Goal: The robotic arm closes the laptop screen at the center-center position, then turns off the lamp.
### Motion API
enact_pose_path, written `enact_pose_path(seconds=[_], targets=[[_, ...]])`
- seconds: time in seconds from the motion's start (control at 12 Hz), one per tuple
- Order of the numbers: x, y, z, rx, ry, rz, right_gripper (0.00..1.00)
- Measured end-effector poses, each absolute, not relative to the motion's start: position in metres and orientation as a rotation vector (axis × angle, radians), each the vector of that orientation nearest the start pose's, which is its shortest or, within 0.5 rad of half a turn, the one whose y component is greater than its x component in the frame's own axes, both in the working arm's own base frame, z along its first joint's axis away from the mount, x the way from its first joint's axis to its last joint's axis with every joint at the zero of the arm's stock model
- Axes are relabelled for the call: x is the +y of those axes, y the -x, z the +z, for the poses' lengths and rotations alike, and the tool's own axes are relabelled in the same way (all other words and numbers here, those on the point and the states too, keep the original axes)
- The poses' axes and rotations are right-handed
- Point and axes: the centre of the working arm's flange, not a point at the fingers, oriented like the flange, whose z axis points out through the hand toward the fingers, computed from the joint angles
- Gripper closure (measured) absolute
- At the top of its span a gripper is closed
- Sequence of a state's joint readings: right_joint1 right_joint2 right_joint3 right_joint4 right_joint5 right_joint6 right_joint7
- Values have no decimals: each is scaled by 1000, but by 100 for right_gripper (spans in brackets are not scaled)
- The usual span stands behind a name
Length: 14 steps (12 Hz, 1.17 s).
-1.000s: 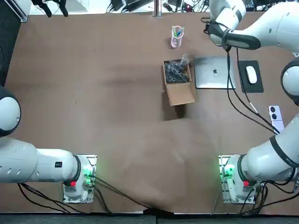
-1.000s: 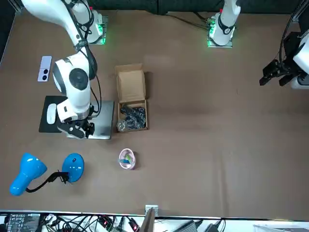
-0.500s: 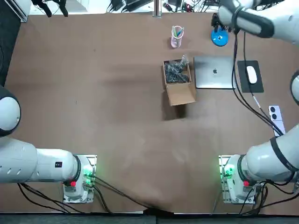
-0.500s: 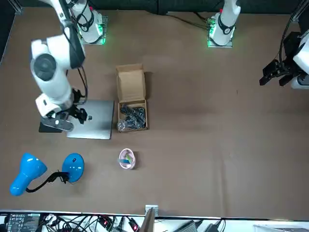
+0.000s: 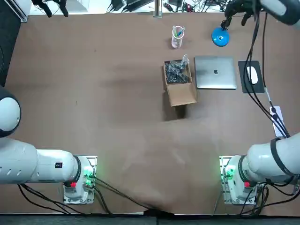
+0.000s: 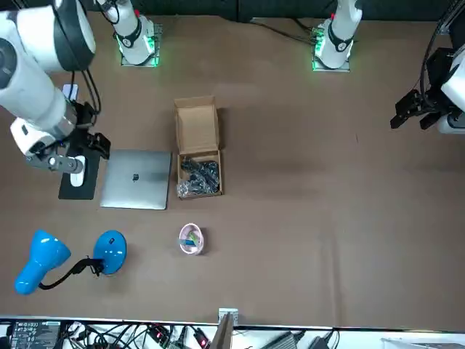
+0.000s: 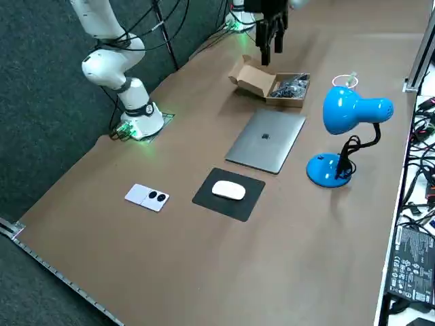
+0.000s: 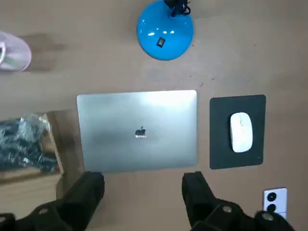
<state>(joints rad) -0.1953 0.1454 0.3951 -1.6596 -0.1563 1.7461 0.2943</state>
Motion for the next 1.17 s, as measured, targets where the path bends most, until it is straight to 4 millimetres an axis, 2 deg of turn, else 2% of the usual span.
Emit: enact_pose_path(seconds=[0.42,0.67,0.92,1.17], targets=[[66,-568,564,31,3191,76,0],[38,-559,586,-6,3179,39,0],[3,-557,591,39,3145,36,0],[-11,-557,587,75,3142,47,0]])
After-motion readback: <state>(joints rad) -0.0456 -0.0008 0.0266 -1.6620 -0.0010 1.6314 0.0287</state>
